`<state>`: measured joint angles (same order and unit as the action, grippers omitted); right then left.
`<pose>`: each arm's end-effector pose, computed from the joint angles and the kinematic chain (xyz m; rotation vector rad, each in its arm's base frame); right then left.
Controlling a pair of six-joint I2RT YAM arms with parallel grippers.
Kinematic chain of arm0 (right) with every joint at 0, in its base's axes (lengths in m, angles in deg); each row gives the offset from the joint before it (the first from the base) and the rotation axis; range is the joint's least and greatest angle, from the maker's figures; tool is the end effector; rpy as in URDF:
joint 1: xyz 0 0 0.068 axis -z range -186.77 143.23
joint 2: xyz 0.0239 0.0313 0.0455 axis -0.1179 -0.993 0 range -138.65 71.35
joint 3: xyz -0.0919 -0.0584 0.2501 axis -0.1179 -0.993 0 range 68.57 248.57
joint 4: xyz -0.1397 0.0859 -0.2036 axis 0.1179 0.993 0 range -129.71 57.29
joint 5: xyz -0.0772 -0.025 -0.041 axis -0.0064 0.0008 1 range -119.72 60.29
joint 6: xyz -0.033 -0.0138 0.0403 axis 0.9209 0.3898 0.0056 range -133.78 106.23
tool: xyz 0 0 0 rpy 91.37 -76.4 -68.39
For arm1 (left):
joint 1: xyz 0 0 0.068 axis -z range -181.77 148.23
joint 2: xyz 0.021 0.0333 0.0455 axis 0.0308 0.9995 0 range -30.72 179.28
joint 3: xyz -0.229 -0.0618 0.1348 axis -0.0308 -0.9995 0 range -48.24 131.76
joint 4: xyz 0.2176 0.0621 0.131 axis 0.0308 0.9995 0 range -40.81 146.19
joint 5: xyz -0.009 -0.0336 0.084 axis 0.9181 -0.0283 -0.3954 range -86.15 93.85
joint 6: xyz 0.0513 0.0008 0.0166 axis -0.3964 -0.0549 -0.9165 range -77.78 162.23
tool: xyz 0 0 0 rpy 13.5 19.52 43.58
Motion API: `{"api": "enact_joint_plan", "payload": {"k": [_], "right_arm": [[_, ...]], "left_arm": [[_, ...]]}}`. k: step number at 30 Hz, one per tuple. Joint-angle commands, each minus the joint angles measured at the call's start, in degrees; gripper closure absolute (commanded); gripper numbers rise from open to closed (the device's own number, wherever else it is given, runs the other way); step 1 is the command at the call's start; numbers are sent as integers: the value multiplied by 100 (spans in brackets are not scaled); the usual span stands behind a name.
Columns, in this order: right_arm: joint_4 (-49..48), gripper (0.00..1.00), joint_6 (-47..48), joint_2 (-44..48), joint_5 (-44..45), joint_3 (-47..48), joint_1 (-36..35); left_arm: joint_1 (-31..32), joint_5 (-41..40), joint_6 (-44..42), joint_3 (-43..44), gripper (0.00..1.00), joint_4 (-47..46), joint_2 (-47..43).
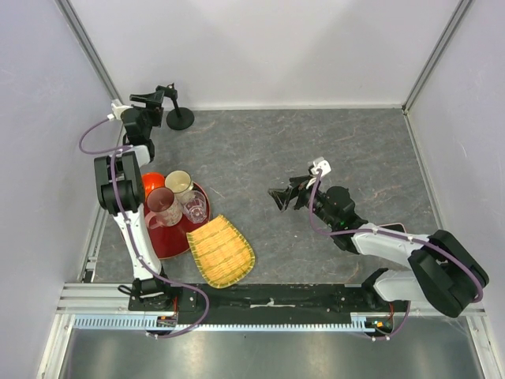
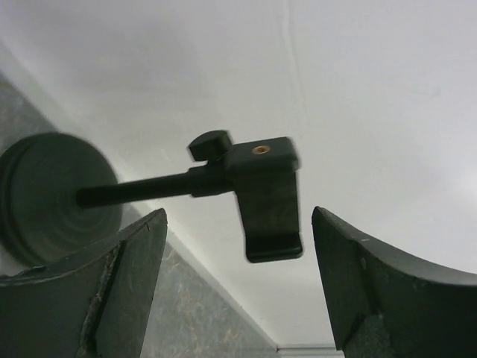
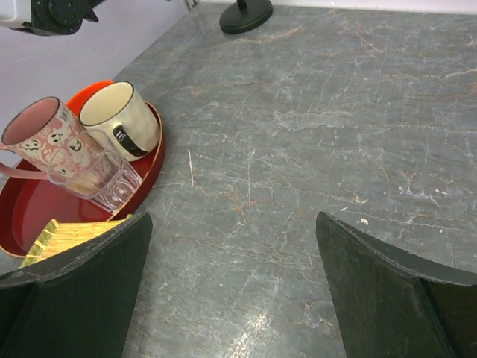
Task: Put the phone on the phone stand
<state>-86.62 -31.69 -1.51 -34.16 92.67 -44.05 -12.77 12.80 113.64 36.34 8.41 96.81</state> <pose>0.2038 0.1586 0.2175 -0.3412 1.6279 0.8027 0.5017 0.0919 0.1958 -1.0154 1.3522 -0.9309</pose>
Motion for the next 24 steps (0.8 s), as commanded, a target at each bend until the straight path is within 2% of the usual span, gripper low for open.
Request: {"api": "enact_joint_plan", "payload": {"k": [1,9,14,16,17,22,24], "right_arm": [[-380,2,130,-193,14,77,1],[-476,2,112,-404,5,113,1],[-476,2,121,-536,5,183,-8],[-476,2,121,-563,23,192,-8],[-468,2,113,-571,23,201,1],[-345,2,86,-563,49,253,1],[-231,2,95,-510,67,271,1]], "left_arm": [[19,-43,162,445,17,-1538,263],[72,98,355,1561,12,-696,958],[134,-69,347,1948,18,-292,1099],[178,-95,259,2027,25,-238,1082],[178,-69,241,2045,34,-125,1064],[248,-43,206,1975,56,183,871],[265,-60,372,1792,71,272,696]]}}
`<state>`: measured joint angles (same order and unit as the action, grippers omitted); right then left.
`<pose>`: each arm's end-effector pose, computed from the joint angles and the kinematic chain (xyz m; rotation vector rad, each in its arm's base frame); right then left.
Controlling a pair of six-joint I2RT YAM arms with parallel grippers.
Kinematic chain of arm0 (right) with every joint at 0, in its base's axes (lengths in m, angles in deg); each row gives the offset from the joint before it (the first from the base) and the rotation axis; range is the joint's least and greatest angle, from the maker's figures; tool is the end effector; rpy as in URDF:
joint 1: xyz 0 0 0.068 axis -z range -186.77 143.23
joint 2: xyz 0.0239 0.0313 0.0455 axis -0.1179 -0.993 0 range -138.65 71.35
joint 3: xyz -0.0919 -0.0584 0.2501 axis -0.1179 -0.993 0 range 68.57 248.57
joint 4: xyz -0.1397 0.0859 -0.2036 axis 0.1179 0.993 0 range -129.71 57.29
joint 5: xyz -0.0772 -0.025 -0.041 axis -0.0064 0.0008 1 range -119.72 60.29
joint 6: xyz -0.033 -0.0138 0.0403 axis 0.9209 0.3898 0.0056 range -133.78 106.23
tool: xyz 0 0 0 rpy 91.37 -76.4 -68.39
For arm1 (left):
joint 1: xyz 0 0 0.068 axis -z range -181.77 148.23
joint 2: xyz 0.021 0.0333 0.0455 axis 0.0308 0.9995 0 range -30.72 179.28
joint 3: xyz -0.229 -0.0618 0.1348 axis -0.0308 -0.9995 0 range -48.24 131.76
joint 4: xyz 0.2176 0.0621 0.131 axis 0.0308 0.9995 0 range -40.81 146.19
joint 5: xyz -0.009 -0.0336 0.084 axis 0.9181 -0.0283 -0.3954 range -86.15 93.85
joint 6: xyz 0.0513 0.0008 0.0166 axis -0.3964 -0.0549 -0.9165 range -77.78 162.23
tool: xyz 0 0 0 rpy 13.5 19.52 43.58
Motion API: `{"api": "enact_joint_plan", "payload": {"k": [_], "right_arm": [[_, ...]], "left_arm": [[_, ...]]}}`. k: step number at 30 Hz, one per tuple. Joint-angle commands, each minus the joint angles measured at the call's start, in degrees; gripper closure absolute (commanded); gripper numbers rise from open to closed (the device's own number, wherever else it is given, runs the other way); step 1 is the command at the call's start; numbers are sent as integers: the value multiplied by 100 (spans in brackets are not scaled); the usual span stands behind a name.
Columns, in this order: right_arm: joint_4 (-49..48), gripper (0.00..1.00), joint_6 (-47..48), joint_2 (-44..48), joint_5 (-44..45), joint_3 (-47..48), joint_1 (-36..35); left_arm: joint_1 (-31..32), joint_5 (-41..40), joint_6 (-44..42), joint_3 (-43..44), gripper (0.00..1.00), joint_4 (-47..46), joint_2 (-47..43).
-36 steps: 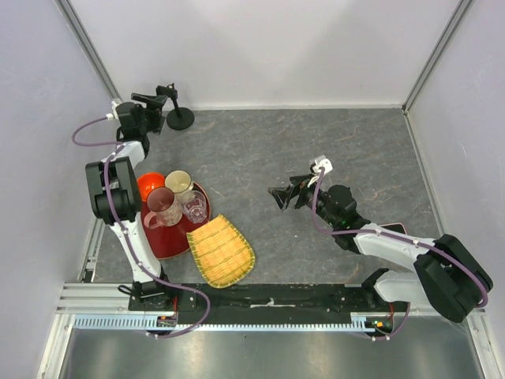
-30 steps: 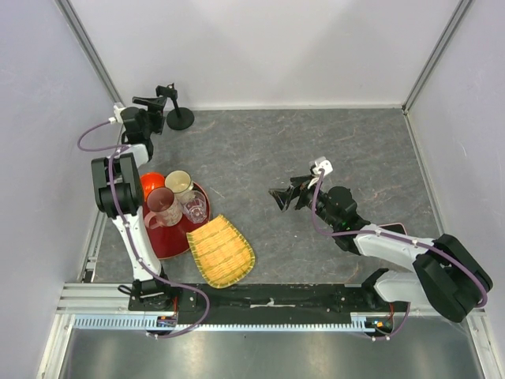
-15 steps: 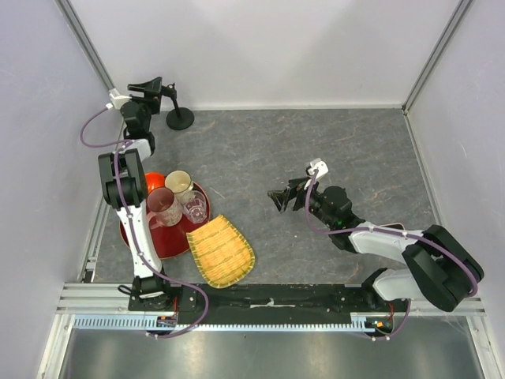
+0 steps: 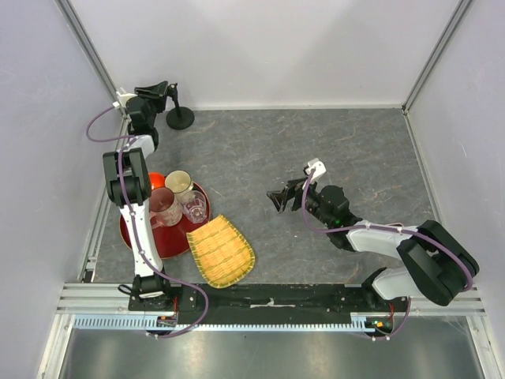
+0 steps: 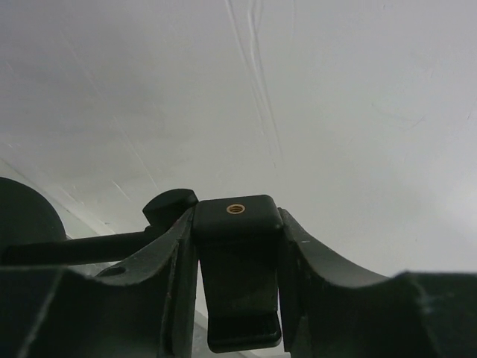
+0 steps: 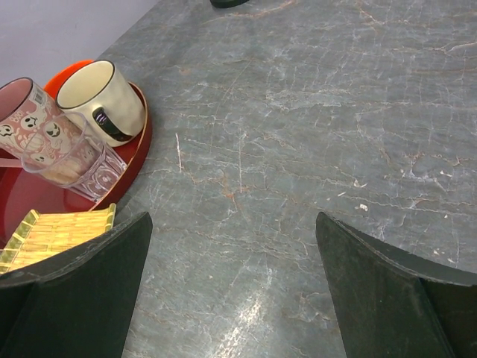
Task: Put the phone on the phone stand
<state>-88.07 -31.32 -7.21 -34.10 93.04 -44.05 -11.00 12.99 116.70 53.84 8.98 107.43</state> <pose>0.2123 0.1650 0.1980 -0.3557 1.6947 0.7796 0.5525 0.0841 0.2018 -0.9553 1.2701 -1.0242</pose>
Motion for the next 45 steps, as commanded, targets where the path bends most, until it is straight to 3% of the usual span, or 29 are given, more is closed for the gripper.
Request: {"api": "enact_joint_plan", "payload": {"k": [1,6,14,19,24,31,33,34,37,39,41,45], "right_arm": [[-51,2,49,95,104,242,1],[238,2,102,245,341,243,1],[415,2,23,403,544,216,-8],[450,2,-56,535,614,164,1],[573,2,-109,772,789,85,1],[652,2,-153,904,904,40,1],[713,2,-145,878,860,75,1],[740,2,-136,852,843,119,-8],[872,2,-83,790,816,216,1],[933,2,-74,729,676,277,1],[995,2,-74,676,623,348,1],[1065,2,-83,553,491,453,1]], "left_arm": [[123,-62,145,-12,75,224,-420],[325,-26,873,-748,97,259,-999],[1080,-325,1271,-2446,98,838,-3114],[1845,-1247,1052,-3843,98,1024,-4303],[2766,-2467,910,-5484,98,93,-5278],[3551,-3253,1227,-6683,98,-1699,-5141],[3735,-3209,1297,-6824,93,-1990,-5044],[3797,-3209,1315,-6859,81,-2087,-5034],[4069,-3174,1385,-6947,59,-1922,-5148],[4175,-3095,1394,-7088,33,-1755,-5394],[4202,-3033,1394,-7315,18,-1387,-5779],[4211,-2892,1341,-7738,6,-595,-6613]]}}
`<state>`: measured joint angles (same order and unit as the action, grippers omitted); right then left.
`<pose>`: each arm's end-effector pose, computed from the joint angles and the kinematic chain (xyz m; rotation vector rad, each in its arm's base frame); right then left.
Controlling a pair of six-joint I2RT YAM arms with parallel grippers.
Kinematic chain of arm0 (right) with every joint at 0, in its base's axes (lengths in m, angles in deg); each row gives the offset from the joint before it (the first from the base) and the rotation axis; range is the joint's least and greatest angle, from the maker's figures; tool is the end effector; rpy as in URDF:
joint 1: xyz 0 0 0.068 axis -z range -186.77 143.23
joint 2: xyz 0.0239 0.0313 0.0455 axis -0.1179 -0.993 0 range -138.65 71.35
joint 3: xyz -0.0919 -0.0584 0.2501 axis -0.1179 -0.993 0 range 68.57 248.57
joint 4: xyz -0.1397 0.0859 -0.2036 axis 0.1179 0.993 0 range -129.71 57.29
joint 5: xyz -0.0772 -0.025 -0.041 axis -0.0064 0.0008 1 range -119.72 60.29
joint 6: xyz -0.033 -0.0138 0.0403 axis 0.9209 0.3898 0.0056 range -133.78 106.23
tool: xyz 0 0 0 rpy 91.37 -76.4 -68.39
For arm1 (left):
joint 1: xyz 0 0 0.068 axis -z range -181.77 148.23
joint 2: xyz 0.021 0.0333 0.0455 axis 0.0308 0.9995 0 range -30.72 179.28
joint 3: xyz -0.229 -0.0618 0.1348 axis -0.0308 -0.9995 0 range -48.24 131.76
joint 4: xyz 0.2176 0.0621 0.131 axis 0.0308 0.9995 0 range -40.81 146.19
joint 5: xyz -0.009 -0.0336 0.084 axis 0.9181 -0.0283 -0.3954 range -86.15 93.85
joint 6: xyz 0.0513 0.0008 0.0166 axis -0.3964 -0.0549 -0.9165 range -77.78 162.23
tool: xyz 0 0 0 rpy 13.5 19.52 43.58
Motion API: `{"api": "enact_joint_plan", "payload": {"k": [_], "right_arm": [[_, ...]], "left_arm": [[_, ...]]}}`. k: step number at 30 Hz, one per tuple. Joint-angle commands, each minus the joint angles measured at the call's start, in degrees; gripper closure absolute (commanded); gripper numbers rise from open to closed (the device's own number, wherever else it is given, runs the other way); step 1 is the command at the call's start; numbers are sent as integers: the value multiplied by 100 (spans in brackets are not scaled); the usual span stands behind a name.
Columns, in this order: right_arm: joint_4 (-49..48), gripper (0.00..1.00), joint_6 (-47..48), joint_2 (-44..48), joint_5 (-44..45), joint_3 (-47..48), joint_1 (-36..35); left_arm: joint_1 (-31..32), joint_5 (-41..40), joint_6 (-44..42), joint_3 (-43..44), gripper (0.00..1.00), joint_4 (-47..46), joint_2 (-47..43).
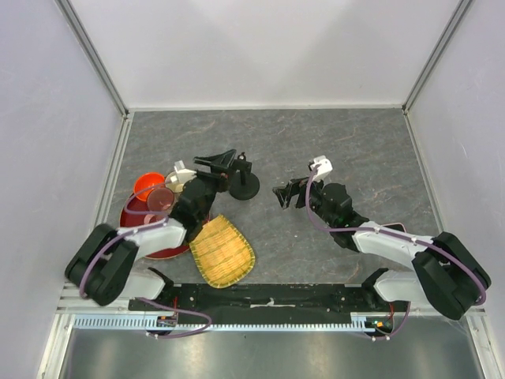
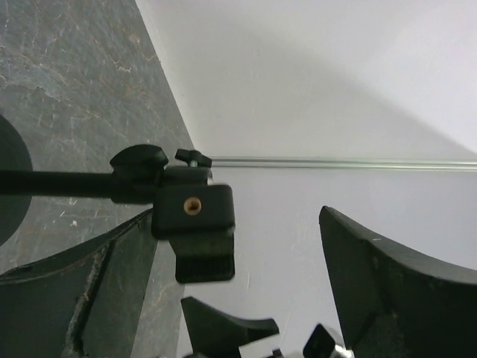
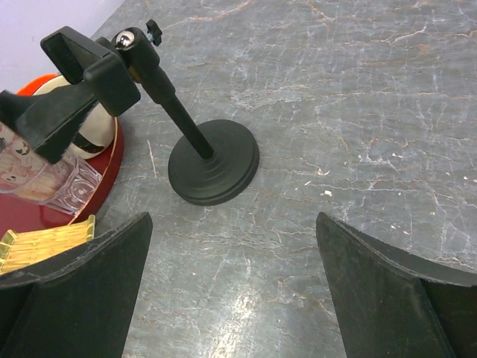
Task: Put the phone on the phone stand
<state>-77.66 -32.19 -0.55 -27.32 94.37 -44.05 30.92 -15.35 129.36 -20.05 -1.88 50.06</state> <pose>0.2074 0.1560 0.2139 -0.2572 1.7424 0.6806 0.2434 -0.1423 0.2131 -1.0558 1.4226 -1.3246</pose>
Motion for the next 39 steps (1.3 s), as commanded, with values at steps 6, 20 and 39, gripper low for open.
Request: {"api": "enact_joint_plan", "payload": {"k": [6,20,39], "right_arm": [[375,2,-4,-430,-161,768,-279],[1782,3,-320,-1818,1746,2947,-1203],[1651,62,1130,-1801,1088,3018,-580]], "left_arm": [[10,65,-486,-717,5,2789,-2581],[-34,109,-3060,-780,11,5537,-6196],[-52,1252,-5295,2146,12,6785,-2410]]}}
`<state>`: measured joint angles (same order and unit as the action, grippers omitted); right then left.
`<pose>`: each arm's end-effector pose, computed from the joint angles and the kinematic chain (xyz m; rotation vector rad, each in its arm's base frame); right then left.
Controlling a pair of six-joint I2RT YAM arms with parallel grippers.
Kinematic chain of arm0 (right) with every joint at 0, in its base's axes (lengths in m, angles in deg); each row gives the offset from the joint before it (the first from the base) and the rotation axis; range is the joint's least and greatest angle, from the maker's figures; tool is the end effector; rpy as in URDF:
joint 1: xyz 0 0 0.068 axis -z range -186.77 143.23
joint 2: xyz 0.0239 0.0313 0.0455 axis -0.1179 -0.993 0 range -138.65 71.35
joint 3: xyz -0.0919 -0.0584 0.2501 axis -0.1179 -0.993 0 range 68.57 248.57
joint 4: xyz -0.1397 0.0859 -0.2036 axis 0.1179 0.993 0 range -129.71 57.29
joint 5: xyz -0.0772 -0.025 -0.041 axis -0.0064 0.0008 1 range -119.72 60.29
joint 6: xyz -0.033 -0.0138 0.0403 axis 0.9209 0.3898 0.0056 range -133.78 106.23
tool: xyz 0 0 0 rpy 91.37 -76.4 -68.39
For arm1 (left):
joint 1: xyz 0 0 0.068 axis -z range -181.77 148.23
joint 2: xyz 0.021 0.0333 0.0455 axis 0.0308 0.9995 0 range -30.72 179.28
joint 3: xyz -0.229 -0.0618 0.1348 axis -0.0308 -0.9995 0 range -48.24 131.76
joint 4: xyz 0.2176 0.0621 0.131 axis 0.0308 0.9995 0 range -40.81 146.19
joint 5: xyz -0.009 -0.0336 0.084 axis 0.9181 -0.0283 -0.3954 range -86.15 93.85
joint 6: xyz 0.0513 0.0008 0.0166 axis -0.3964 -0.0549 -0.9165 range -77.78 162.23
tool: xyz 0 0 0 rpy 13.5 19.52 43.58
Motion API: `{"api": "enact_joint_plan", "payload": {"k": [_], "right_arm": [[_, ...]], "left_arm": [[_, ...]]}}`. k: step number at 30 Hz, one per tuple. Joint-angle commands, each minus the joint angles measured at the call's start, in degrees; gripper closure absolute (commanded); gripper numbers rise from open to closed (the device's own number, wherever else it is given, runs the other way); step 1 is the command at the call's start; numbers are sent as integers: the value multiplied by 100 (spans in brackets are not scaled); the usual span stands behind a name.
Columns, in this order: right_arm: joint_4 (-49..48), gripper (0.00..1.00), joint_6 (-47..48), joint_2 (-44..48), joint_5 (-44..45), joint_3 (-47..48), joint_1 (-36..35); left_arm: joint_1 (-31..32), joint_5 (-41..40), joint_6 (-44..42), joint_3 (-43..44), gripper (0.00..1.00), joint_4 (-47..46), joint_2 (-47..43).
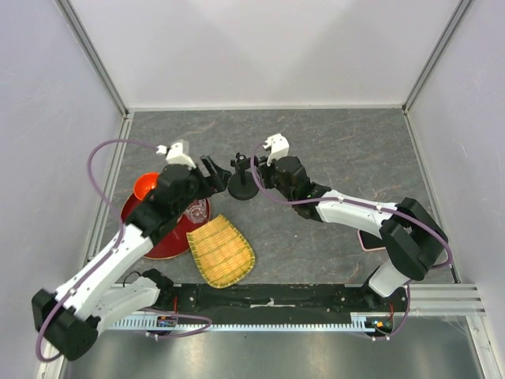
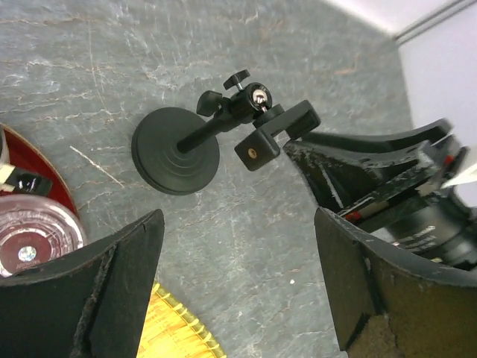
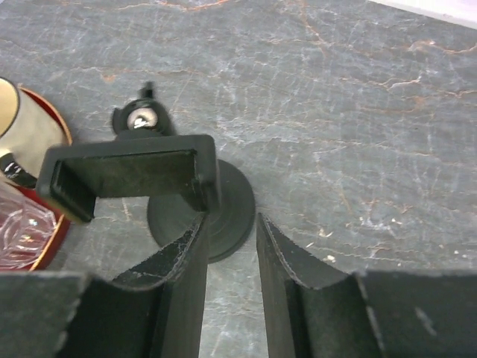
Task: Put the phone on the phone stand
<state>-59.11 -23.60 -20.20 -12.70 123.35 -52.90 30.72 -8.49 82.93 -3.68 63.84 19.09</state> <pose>0.2587 0.2540 0.2465 -0.3869 1.8390 0.3973 0.1739 -0.1017 0.3155 -0.2887 1.9434 -0.6493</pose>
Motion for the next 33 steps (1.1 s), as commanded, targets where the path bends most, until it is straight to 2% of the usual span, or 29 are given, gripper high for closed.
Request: {"api": "enact_joint_plan", "payload": {"k": [1,3,4,6,10,13,17,20,26,27,28,32,33], "right_arm": [[-222,60,192,181,-444,129,367],[-196,51,113,233,-628,146,482],[-83,39,-9,269,-655,147,569],[15,35,-159,478,-708,25,596],[-37,10,-643,998,-796,-476,605],[49,2,-1117,1349,-561,-898,623],[611,2,-1364,1666,283,-1110,780],[1148,2,-1697,2087,687,-1206,1237],[1815,2,-2479,3449,1285,-1786,2054],[2043,2,-2594,3720,1530,-1787,2325],[2559,2,-2682,3845,1559,-1770,2484],[3634,2,-2884,4232,1480,-1717,3416],[3819,2,-2928,4276,1437,-1734,3870]], "left_arm": [[-41,670,-452,649,13,213,976],[-129,872,-240,703,17,109,1171],[-138,1126,-117,660,17,-232,1251],[-190,1329,59,607,17,-541,1435],[-340,1900,367,659,23,-885,1752],[-349,2076,298,581,23,-1008,1779],[-366,2429,244,221,19,-1333,1542],[-392,2613,262,71,18,-1273,1314],[-410,3219,139,-210,16,-1009,734],[-410,3272,104,-306,15,-956,637],[-419,3403,87,-368,15,-930,567],[-419,3668,86,-728,14,-973,58],[-419,3703,112,-842,14,-982,-14]]}}
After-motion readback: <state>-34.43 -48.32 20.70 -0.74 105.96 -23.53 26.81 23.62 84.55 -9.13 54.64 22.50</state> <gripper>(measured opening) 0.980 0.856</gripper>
